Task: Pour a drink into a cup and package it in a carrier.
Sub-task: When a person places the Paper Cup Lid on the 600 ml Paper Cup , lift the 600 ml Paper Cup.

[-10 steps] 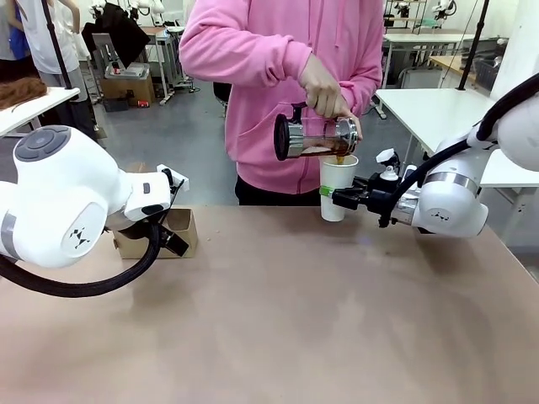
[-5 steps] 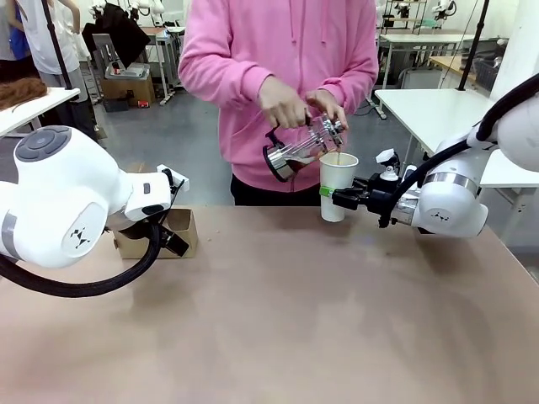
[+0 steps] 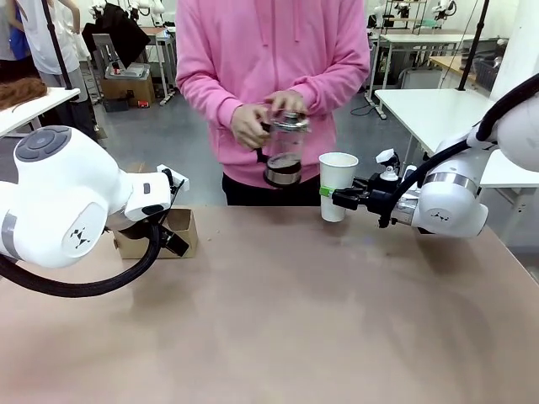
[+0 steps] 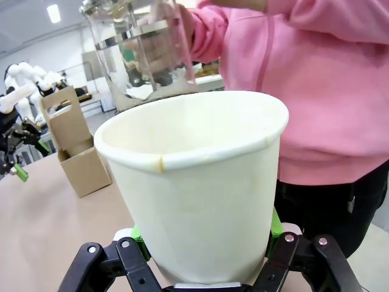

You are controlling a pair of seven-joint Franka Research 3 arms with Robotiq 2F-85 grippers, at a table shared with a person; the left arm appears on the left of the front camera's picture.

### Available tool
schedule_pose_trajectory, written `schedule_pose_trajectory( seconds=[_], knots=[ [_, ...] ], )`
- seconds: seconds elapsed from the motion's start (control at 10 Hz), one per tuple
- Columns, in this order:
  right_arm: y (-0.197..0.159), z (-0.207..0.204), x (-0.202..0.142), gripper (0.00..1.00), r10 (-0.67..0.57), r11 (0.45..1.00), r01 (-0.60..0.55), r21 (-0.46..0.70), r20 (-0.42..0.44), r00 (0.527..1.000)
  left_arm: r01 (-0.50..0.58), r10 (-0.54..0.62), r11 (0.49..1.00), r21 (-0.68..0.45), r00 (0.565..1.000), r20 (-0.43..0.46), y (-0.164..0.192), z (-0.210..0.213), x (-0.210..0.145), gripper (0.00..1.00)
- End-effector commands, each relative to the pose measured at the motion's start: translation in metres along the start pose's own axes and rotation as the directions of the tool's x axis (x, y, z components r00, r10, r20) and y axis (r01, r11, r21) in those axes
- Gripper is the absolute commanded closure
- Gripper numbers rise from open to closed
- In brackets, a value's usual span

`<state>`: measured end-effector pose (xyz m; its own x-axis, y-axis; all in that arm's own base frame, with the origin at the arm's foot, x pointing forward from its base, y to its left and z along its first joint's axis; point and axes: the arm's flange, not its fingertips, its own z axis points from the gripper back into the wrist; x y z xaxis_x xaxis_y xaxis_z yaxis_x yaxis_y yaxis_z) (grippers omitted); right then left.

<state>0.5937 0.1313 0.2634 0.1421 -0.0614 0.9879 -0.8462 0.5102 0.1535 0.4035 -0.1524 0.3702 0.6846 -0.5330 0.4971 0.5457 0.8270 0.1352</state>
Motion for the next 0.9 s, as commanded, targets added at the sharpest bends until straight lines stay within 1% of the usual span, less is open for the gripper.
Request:
schedule_pose_trajectory(
  seconds=[0.0,0.8],
  knots=[
    [0.0014,-0.0025,0.0011,0.2,0.004,1.0,-0.005,-0.009,-0.011,1.0,-0.002,0.002,1.0,-0.002,1.0,0.001,0.0004,0.0005,-0.0001,0.0],
    [0.0014,-0.0025,0.0011,0.2,0.004,1.0,-0.005,-0.009,-0.011,1.0,-0.002,0.002,1.0,-0.002,1.0,0.001,0.0004,0.0005,-0.0001,0.0]
  ],
)
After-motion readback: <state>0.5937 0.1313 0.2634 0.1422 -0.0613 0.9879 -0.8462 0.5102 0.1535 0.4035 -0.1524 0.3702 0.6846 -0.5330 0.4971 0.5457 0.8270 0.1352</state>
